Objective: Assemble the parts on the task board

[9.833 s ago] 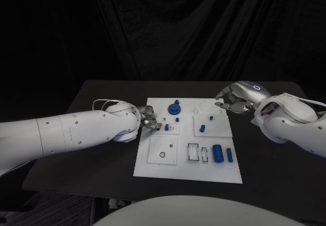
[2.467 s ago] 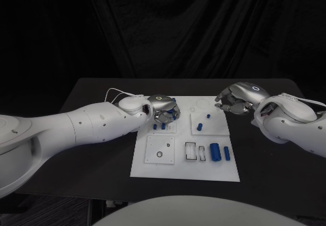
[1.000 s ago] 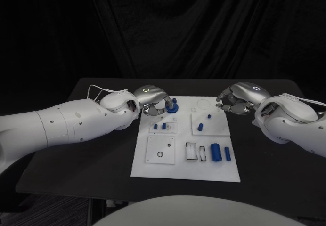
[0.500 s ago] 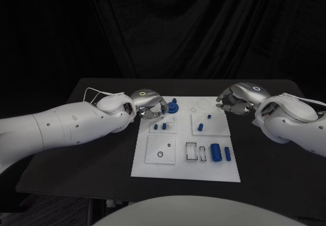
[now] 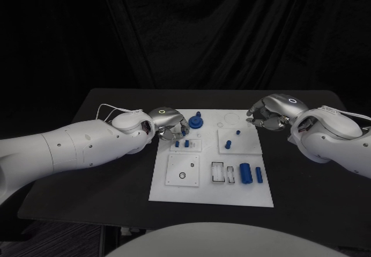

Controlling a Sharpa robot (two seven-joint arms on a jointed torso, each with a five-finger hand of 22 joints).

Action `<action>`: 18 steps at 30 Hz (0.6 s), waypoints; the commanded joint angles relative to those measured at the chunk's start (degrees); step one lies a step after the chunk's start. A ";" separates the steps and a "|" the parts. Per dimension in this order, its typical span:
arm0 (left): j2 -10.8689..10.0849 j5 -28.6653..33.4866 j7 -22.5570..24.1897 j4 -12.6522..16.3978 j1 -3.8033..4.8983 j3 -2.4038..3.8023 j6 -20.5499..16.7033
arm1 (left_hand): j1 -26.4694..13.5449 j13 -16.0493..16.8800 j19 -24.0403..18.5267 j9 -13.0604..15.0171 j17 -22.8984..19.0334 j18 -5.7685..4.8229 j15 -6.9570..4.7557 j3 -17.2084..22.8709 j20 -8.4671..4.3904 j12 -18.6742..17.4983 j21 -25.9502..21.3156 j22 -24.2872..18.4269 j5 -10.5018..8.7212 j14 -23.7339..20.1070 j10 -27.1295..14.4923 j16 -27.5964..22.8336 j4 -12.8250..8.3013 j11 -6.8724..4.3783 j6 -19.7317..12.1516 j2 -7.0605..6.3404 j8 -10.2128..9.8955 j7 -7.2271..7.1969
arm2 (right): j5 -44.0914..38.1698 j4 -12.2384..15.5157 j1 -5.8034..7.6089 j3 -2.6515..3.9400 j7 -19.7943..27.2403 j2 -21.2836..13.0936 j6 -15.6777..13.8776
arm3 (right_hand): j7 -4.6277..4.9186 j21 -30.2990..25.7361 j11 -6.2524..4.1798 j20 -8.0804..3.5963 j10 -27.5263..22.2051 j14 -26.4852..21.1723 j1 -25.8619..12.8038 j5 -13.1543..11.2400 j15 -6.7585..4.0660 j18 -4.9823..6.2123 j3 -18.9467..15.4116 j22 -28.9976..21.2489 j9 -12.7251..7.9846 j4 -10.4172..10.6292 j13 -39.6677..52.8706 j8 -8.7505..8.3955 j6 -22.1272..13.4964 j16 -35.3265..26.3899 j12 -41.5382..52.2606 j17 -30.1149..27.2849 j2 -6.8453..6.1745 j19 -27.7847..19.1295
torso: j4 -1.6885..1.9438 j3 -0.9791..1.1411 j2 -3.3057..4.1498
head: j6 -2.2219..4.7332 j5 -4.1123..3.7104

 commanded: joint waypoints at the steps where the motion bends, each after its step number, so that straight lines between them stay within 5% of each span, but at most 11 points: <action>1: 0.07 0.05 0.19 -0.13 -0.19 0.05 0.45 | -0.63 -0.11 -0.23 0.04 1.54 -0.35 -0.03 0.38 -0.05 -0.34 -0.12 10.97 -0.09 -0.49 0.30 -0.22 -0.10 0.12 0.44 -0.06 -0.15 0.03 | -0.14 0.00 -0.14 0.04 -0.69 -0.02 0.34 | 0.04 -0.16 0.15 0.33 1.46 4.21 0.05 0.21 0.27 1.16 0.41 9.95 -0.05 -0.05 10.23 -0.33 0.25 -0.37 -0.24 7.56 -0.13 0.01 | -0.03 0.05 0.06 | -0.01 0.09; 18: 0.33 0.04 0.81 -0.84 -0.44 0.05 -2.45 | -0.42 -0.42 -0.19 0.00 1.64 -0.36 0.11 0.58 -0.06 -0.64 -0.07 10.99 -0.04 -0.42 0.75 -0.18 -0.39 0.31 0.61 -0.07 -0.18 0.18 | -0.14 0.13 -0.16 0.04 -0.65 -0.18 -0.15 | 0.03 -0.69 0.18 0.33 1.23 4.10 0.08 0.17 0.28 1.26 0.46 9.81 -0.08 -0.06 9.99 -0.35 0.25 -0.78 -0.50 7.19 -0.17 -0.16 | 0.03 0.07 -0.04 | -0.01 -0.22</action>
